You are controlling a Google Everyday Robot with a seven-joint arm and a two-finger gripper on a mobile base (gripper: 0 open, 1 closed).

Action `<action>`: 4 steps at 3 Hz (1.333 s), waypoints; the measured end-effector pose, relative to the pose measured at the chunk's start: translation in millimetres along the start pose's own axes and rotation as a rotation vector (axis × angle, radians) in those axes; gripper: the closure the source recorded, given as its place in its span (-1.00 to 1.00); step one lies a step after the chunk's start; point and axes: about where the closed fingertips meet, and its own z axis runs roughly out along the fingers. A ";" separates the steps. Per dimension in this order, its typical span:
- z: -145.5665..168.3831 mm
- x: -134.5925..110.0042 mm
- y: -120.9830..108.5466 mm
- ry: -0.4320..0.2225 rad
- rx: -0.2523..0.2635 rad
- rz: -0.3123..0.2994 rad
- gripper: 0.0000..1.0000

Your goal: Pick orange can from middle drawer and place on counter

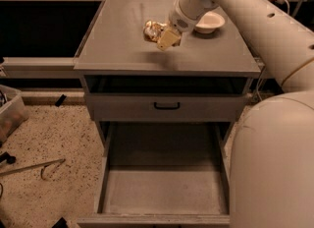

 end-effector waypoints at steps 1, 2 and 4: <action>17.7 16.4 1.1 0.049 -0.035 0.029 1.00; 26.7 23.0 5.8 0.064 -0.075 0.038 1.00; 34.3 29.7 11.9 0.067 -0.122 0.057 1.00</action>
Offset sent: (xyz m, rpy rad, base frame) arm 0.0077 -0.0121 -0.0390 -0.0374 0.1402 -0.0107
